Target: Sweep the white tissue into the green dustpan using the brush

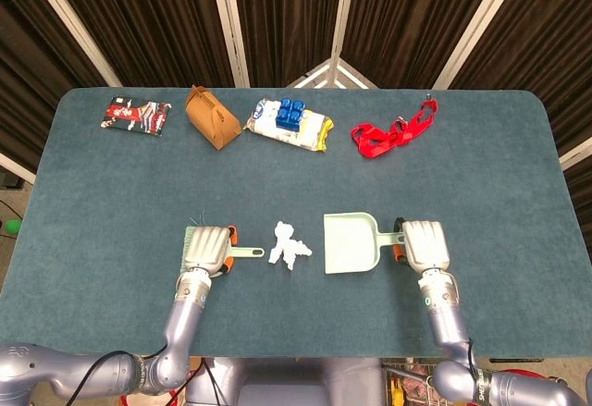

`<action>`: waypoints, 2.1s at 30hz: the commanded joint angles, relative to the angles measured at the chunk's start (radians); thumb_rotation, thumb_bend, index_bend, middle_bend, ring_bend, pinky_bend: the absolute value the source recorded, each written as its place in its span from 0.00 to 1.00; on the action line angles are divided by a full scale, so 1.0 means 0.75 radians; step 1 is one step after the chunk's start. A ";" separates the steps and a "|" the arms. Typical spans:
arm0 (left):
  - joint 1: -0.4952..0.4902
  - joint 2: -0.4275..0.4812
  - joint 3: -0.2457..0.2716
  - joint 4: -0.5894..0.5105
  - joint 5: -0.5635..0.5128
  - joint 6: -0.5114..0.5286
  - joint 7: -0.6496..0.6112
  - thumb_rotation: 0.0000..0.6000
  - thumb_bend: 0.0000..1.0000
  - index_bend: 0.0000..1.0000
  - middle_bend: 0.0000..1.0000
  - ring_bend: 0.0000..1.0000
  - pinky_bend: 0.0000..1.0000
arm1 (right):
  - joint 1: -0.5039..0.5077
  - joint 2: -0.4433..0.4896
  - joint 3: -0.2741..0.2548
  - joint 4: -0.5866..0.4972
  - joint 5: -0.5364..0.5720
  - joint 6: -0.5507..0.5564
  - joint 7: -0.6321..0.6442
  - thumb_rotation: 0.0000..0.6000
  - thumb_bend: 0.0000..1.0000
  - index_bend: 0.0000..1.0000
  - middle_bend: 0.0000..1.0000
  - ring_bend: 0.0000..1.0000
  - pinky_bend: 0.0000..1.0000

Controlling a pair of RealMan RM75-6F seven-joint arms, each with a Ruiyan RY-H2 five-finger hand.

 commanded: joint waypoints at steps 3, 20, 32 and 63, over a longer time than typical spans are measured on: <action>-0.013 -0.027 -0.009 0.022 0.001 -0.007 -0.023 1.00 0.39 0.43 1.00 1.00 1.00 | -0.002 0.001 -0.004 0.008 0.002 -0.002 0.004 1.00 0.58 0.64 0.91 0.89 0.92; -0.025 -0.079 0.000 0.077 -0.024 0.016 -0.019 1.00 0.42 0.52 1.00 1.00 1.00 | -0.005 0.012 -0.008 0.000 -0.006 0.005 0.013 1.00 0.58 0.64 0.91 0.89 0.92; -0.015 -0.041 -0.037 0.012 0.036 0.033 -0.096 1.00 0.64 0.72 1.00 1.00 1.00 | 0.009 0.017 -0.002 -0.044 0.009 0.019 -0.029 1.00 0.59 0.64 0.91 0.89 0.92; -0.033 -0.081 -0.120 -0.123 0.120 0.082 -0.250 1.00 0.67 0.78 1.00 1.00 1.00 | 0.052 -0.089 -0.011 -0.100 0.033 0.098 -0.204 1.00 0.59 0.64 0.91 0.89 0.92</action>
